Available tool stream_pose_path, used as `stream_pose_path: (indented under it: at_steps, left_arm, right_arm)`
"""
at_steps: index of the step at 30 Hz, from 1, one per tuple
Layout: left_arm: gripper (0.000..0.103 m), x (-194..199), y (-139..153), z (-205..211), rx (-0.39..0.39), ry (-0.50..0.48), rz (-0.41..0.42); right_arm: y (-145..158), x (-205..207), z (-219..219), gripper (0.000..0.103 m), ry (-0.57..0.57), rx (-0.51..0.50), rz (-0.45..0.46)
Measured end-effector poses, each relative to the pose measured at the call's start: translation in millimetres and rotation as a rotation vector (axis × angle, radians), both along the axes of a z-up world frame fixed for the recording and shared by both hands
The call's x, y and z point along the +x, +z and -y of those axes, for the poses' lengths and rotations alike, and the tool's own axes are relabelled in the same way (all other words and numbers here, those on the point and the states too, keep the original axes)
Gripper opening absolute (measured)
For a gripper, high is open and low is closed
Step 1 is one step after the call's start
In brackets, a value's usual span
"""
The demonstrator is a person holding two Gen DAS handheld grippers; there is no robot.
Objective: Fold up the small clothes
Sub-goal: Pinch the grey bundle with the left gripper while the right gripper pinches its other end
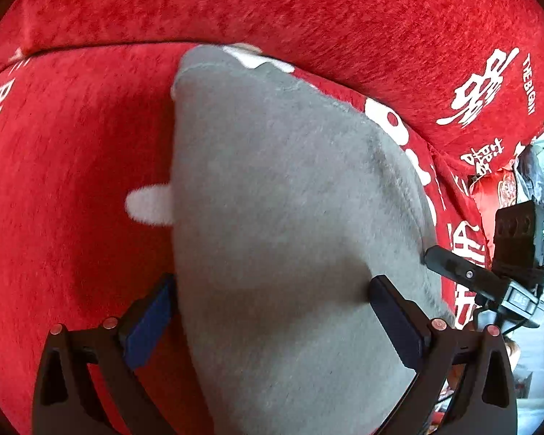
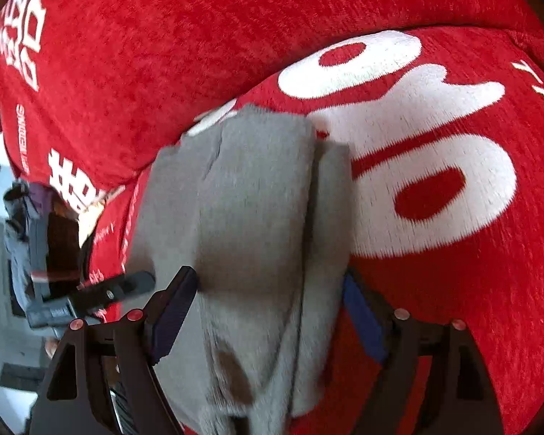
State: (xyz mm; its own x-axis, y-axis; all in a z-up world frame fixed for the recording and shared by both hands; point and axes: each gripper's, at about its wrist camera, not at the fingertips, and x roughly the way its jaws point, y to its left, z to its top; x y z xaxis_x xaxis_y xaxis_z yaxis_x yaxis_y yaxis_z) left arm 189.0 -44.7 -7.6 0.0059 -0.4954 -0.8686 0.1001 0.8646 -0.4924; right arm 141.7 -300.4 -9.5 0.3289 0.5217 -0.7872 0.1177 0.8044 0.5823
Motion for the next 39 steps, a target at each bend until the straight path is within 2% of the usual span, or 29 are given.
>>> stream_pose_path:
  at_steps: [1,2,3,5,7,10,14,17,25,31,35,39]
  left_arm:
    - [0.101,1.0,0.7,2.7,0.001,-0.005,0.012]
    - [0.096,0.0,2.7,5.8,0.006,-0.01,0.034]
    - [0.086,0.1,3.1,7.5,0.029,-0.015,0.052]
    - [0.074,-2.8,6.2,6.6,0.046,-0.03,0.085]
    - [0.053,-3.8,11.7,0.7,0.032,-0.022,0.1]
    - [0.042,-3.9,21.2,-4.5,0.029,-0.02,0.107]
    - [0.04,-12.5,37.7,-2.6,0.058,-0.042,0.147]
    - [0.039,-19.1,51.4,-9.6,0.042,-0.027,0.157]
    - [0.037,-46.6,86.8,-37.1,0.057,-0.024,0.15]
    - [0.037,-85.0,127.7,-61.7,0.08,-0.033,0.237]
    - [0.037,-107.7,143.4,-84.6,0.078,-0.022,0.25]
    - [0.037,-133.8,150.7,-103.9,0.091,-0.021,0.247]
  right_arm:
    - [0.2,1.9,-3.4,0.083,0.011,0.01,0.005]
    - [0.3,3.1,-9.4,0.078,0.034,-0.002,0.009]
    - [2.0,2.8,-18.4,0.074,0.062,-0.055,0.016]
    - [4.5,3.1,-24.8,0.056,0.081,-0.093,0.027]
    - [7.1,0.4,-24.6,0.043,0.069,-0.06,0.037]
    - [15.7,-1.8,-29.4,0.041,0.063,-0.098,0.062]
    - [38.5,-6.8,-47.9,0.039,0.075,-0.159,0.109]
    - [58.7,-14.9,-62.6,0.038,0.096,-0.203,0.15]
    - [96.1,-42.6,-87.5,0.035,0.112,-0.227,0.174]
    - [135.7,-80.9,-128.4,0.032,0.156,-0.253,0.261]
    - [151.2,-108.5,-149.4,0.032,0.184,-0.26,0.296]
    - [155.4,-134.9,-168.2,0.032,0.225,-0.259,0.292]
